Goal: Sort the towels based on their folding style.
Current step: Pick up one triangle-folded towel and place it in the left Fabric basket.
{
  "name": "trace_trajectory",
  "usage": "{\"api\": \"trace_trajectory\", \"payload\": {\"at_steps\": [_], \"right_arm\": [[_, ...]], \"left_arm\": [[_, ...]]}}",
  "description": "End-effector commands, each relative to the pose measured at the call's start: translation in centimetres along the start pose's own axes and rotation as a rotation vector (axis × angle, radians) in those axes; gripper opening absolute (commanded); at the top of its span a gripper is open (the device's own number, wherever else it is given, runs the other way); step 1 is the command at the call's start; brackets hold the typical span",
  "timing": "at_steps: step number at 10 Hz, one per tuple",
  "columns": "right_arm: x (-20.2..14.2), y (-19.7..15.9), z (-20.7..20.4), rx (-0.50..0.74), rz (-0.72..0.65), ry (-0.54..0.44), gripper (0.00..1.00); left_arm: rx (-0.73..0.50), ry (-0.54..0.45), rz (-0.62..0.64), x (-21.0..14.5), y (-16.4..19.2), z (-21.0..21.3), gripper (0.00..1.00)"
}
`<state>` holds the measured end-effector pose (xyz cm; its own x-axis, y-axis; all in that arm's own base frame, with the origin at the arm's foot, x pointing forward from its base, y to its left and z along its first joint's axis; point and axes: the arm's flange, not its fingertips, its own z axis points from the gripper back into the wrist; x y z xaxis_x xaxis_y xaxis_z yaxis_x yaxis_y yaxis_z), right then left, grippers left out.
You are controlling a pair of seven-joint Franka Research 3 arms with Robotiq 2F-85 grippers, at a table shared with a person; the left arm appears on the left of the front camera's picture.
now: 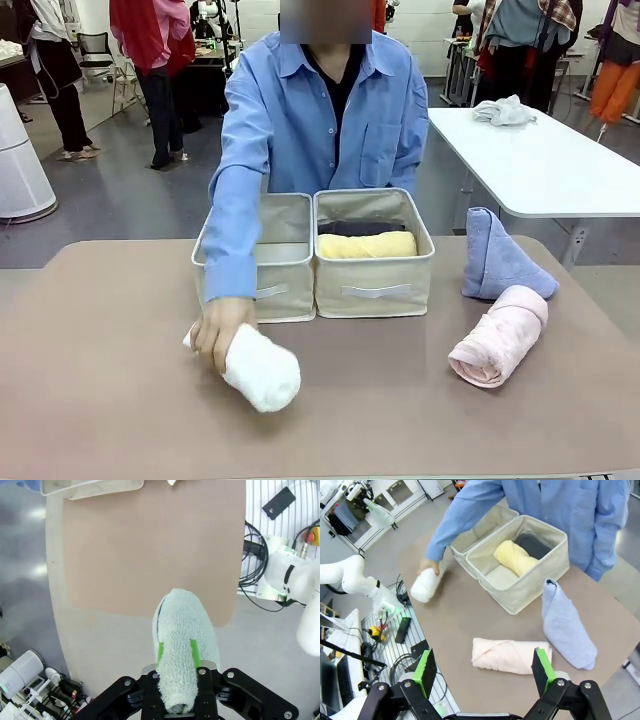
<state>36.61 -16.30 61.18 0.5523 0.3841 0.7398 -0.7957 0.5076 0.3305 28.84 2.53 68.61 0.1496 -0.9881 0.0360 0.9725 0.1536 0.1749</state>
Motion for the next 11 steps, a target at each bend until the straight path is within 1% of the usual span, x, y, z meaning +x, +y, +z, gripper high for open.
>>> {"api": "trace_trajectory", "payload": {"at_steps": [1, 3, 4, 5, 6, 7, 8, 10, 11], "right_arm": [[0.1, -0.1, 0.0, 0.014, 0.013, -0.02, 1.0], [0.1, -0.1, 0.0, 0.014, 0.013, -0.02, 1.0], [0.1, -0.1, 0.0, 0.014, 0.013, -0.02, 1.0], [0.1, -0.1, 0.0, 0.014, 0.013, -0.02, 1.0], [0.1, -0.1, 0.0, 0.014, 0.013, -0.02, 1.0], [0.1, -0.1, 0.0, 0.014, 0.013, -0.02, 1.0], [0.1, -0.1, 0.0, 0.014, 0.013, -0.02, 1.0], [0.1, -0.1, 0.0, 0.014, 0.013, -0.02, 1.0], [0.1, -0.1, 0.0, 0.014, 0.013, -0.02, 1.0]], "left_arm": [[0.02, -0.008, 0.032, -0.2, -0.4, -0.3, 0.19], [0.028, -0.022, 0.031, -0.1, -0.2, -0.5, 0.19], [0.041, -0.038, 0.025, 0.4, -0.2, -0.6, 0.19], [0.072, -0.058, -0.005, 1.8, 0.4, -0.3, 0.19], [0.119, -0.081, -0.056, 4.6, 1.7, 0.5, 0.19], [0.166, -0.092, -0.14, 8.6, 3.0, 1.1, 0.19], [0.164, -0.117, -0.225, 13.0, 4.6, 1.2, 0.19], [0.151, -0.089, -0.392, 22.1, 6.2, 0.3, 0.19], [0.143, -0.092, -0.437, 25.4, 6.9, -0.2, 0.19]]}}
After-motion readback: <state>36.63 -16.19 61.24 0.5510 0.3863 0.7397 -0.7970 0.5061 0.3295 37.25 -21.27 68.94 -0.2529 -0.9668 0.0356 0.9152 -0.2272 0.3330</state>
